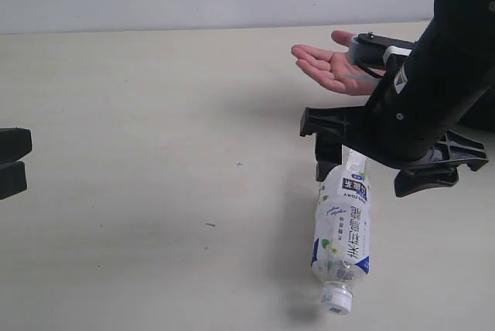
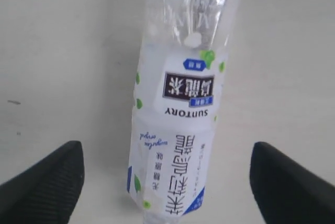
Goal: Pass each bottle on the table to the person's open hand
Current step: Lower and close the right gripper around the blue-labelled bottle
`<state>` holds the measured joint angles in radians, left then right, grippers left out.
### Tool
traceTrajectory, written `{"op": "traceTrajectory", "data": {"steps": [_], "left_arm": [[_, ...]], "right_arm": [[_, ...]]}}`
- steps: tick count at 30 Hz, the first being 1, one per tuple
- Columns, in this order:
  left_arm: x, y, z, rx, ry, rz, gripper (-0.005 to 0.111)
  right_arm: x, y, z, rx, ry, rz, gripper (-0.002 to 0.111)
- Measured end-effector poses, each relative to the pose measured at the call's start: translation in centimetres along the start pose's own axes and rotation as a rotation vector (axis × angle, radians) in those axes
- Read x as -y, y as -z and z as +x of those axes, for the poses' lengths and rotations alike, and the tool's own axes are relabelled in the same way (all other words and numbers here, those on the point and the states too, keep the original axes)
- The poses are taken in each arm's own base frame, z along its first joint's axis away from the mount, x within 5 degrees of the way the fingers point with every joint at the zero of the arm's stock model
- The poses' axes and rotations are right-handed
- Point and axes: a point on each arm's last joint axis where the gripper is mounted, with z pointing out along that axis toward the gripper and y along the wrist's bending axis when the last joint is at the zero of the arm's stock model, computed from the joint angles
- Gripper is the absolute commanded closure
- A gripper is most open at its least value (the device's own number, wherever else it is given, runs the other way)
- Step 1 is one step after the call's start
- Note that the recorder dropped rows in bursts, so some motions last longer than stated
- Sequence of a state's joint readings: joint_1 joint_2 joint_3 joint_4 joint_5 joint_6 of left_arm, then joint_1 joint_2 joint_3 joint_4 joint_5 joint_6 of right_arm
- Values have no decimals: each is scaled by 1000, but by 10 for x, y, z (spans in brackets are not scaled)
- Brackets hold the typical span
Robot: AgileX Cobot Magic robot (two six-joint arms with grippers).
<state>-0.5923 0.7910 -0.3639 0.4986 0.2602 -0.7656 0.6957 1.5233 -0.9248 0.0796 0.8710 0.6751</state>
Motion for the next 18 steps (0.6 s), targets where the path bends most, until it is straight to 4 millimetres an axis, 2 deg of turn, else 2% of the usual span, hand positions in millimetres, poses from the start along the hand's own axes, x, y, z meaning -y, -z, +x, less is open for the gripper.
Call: {"op": "traceTrajectory", "data": {"steps": [13, 18], "left_arm": [[0, 0, 0, 0, 0, 0, 107], [0, 0, 0, 0, 0, 0, 107]], "right_arm": [[-1, -62, -15, -32, -74, 115, 27], [-1, -79, -17, -26, -76, 116, 32]]}}
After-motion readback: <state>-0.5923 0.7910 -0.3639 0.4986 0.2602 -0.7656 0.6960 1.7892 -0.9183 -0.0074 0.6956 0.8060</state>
